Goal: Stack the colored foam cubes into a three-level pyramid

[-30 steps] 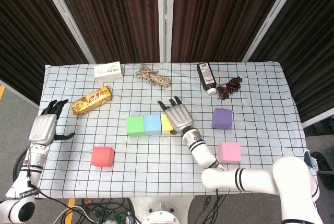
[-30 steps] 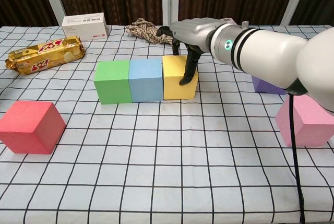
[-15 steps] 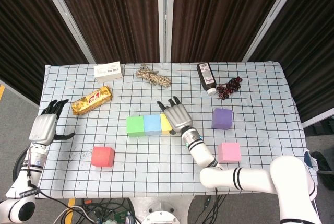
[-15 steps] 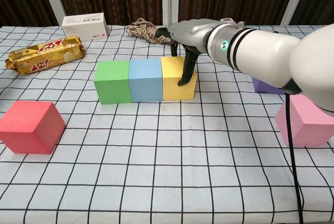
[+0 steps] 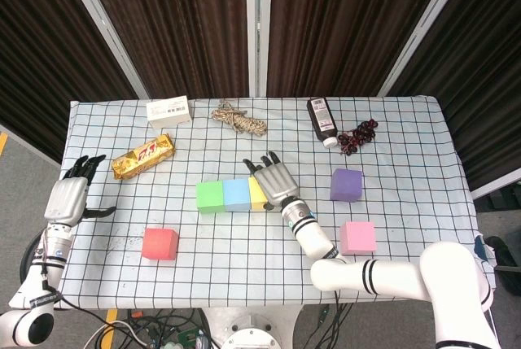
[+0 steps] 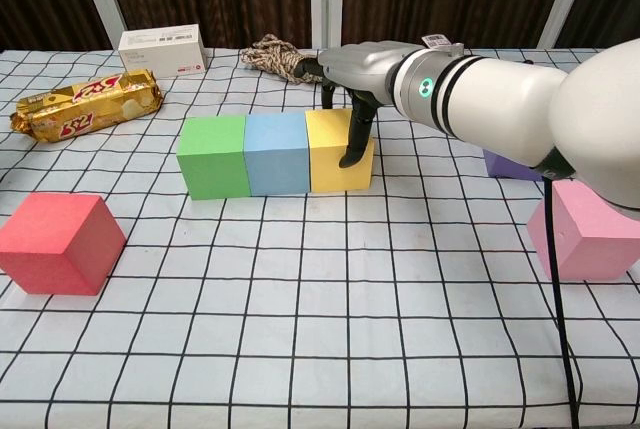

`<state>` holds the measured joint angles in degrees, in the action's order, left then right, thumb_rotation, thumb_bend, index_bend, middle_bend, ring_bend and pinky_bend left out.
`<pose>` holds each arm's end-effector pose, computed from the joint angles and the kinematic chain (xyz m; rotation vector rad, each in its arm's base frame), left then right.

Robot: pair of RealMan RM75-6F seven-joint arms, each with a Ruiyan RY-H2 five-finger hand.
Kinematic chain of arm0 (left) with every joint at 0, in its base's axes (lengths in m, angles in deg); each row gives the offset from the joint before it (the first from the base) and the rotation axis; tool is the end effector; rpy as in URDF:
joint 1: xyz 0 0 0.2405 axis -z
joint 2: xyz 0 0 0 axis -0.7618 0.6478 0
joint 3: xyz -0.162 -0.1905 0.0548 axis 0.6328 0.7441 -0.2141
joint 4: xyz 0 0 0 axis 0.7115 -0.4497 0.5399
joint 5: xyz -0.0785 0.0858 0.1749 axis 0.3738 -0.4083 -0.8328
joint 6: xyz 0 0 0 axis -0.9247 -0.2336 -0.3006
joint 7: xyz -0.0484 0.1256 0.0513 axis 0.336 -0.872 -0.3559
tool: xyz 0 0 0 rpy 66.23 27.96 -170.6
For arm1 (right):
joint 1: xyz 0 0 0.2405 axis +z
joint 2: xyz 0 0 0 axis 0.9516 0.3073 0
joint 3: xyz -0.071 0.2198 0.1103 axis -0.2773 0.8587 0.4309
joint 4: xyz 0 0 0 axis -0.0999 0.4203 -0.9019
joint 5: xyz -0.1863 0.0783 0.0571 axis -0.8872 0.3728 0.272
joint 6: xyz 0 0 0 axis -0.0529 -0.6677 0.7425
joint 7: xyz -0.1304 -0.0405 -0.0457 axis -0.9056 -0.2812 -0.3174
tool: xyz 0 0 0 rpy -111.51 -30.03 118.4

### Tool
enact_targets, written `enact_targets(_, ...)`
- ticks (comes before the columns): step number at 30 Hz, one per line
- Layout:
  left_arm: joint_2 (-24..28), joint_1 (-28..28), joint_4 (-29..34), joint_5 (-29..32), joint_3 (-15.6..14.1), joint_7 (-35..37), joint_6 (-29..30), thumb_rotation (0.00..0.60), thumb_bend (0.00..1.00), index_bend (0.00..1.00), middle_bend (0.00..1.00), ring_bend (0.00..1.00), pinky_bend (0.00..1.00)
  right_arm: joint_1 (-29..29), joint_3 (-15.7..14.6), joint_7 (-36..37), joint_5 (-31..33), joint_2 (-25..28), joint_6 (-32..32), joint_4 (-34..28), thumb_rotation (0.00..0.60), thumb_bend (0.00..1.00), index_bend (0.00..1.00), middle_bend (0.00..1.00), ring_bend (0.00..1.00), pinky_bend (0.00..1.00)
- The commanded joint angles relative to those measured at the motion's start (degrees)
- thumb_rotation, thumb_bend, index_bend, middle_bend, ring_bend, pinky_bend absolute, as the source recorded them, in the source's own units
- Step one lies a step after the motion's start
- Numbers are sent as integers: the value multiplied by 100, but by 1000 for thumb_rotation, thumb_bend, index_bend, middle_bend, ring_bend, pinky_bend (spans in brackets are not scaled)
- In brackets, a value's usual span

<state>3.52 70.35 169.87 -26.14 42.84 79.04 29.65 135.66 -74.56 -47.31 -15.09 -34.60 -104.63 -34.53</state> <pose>-0.2873 0.2868 0.1011 -1.3859 -1.0917 -0.9560 -0.0407 -0.3686 -0.0762 1.9939 -0.9184 0.7765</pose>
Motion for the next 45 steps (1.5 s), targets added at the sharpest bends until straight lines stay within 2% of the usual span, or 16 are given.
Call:
enact_targets(1, -4, 1, -4, -2, 1, 5, -2, 600, 0, 83, 100, 31, 178, 16, -13, 24, 23, 24, 66, -3, 600, 0, 0, 218, 54, 0)
enact_targets(12, 9, -11, 0, -9, 5, 11, 8, 600, 0, 83, 100, 31, 178, 1, 26, 216, -50, 228, 62, -227, 600, 0, 0, 116, 0, 0)
enact_targets(18, 55, -38, 31, 7, 6, -23, 37, 600, 0, 83, 100, 31, 178, -145, 123, 526, -120, 878, 180, -793, 600, 0, 0, 91, 0, 0)
enact_targets(24, 142, -80, 141, 25, 16, -131, 120, 600, 0, 83, 100, 31, 178, -486, 195, 1005, -458, 1640, 38, -1402, 600, 0, 0, 98, 0, 0)
enact_targets(29, 207, -134, 258, 19, -17, -244, 192, 600, 0, 83, 100, 31, 178, -864, 45, 1291, -717, 2379, -58, -1933, 600, 0, 0, 124, 0, 0)
enact_targets(34, 231, -185, 360, 37, -52, -307, 228, 600, 0, 83, 100, 31, 178, -1094, -169, 1266, -684, 2842, -208, -2042, 600, 0, 0, 143, 0, 0)
enact_targets(40, 235, -213, 491, -14, -74, -357, 291, 600, 0, 83, 100, 31, 178, -1244, -507, 1118, -420, 2856, -245, -1751, 600, 0, 0, 144, 0, 0)
enact_targets(45, 243, -216, 538, -23, -91, -415, 286, 600, 0, 83, 100, 31, 178, -1370, -638, 1152, -253, 2687, -300, -1452, 600, 0, 0, 144, 0, 0)
